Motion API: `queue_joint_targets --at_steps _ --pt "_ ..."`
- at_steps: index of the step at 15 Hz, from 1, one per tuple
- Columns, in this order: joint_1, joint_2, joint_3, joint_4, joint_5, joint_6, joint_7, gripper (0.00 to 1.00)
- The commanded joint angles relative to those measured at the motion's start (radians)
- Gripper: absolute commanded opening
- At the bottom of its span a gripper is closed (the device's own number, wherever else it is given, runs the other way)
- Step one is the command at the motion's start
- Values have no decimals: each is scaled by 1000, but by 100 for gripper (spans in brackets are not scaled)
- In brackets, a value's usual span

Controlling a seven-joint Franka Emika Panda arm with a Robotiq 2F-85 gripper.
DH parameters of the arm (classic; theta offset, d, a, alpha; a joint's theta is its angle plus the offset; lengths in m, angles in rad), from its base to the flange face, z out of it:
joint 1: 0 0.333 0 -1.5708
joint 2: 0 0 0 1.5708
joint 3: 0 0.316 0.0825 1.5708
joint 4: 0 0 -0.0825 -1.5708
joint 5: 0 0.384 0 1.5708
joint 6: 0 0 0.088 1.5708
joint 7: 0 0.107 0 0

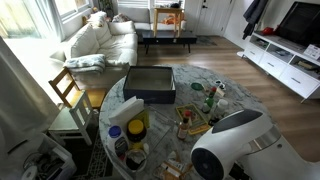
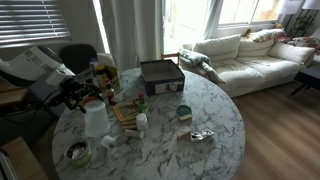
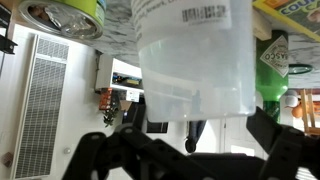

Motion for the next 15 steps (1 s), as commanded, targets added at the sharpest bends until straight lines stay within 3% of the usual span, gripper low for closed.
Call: queue_joint_targets --at_steps 1,6,15 --pt "-8 -24 -15 8 41 34 -56 100" --pt "-11 -22 -20 15 103 80 -112 100" --pt "-72 -70 -78 -62 301 408 -530 100"
